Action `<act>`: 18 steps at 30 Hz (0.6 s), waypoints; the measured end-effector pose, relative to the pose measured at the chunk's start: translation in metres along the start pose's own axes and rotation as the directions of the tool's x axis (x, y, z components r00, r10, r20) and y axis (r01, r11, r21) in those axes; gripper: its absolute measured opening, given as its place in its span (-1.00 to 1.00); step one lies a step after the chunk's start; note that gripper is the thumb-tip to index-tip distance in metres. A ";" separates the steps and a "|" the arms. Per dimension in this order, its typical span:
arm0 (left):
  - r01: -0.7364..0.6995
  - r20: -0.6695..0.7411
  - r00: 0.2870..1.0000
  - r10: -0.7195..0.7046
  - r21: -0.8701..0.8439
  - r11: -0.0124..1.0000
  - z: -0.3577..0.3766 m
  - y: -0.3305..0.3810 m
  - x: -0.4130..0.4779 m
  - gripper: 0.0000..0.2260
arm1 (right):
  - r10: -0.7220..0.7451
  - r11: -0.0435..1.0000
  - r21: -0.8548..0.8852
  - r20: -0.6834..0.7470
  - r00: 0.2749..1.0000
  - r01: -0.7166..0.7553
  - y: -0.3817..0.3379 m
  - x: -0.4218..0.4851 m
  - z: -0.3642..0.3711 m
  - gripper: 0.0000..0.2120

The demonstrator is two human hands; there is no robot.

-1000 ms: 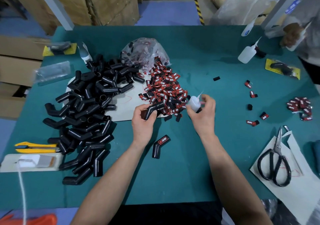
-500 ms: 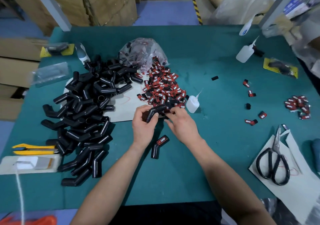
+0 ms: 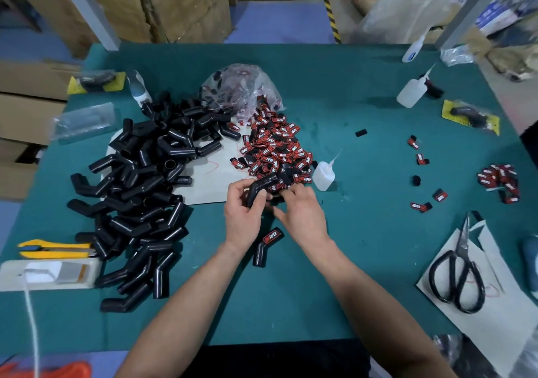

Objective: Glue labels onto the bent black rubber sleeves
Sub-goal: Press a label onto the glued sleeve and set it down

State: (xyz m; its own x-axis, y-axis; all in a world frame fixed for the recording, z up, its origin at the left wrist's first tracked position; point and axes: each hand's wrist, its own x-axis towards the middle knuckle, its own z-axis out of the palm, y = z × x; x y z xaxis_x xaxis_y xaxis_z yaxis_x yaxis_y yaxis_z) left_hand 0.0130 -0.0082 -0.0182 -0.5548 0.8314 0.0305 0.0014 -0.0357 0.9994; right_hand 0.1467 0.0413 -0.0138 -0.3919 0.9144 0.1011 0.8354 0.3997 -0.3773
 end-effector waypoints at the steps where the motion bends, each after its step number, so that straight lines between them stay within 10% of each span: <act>1: -0.005 -0.002 1.000 0.005 0.004 1.000 0.001 -0.001 0.001 -0.76 | 0.011 1.000 -0.007 -0.018 1.000 -0.011 -0.002 0.001 0.001 -0.69; 9: -0.005 -0.001 1.000 0.005 -0.052 0.999 0.001 0.001 0.001 -0.75 | -0.102 0.985 -0.150 -0.145 0.984 0.081 -0.004 0.003 0.004 -0.79; 13: 0.023 0.011 1.000 -0.022 -0.057 0.998 0.001 0.000 0.003 -0.77 | 0.035 0.974 0.225 -0.056 0.998 -0.022 0.007 0.009 0.009 -0.91; 18: 0.053 0.030 0.998 -0.051 -0.057 0.997 0.000 -0.003 0.006 -0.79 | 0.259 0.376 0.876 0.216 0.942 -0.304 0.014 0.012 -0.003 -0.72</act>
State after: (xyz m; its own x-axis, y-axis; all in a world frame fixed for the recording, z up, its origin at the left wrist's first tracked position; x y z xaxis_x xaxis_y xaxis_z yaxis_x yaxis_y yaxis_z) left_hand 0.0095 -0.0029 -0.0207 -0.5289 0.8484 -0.0202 -0.0754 -0.0232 0.9969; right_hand 0.1547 0.0580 -0.0150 -0.2361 0.9508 -0.2007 0.0951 -0.1830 -0.9785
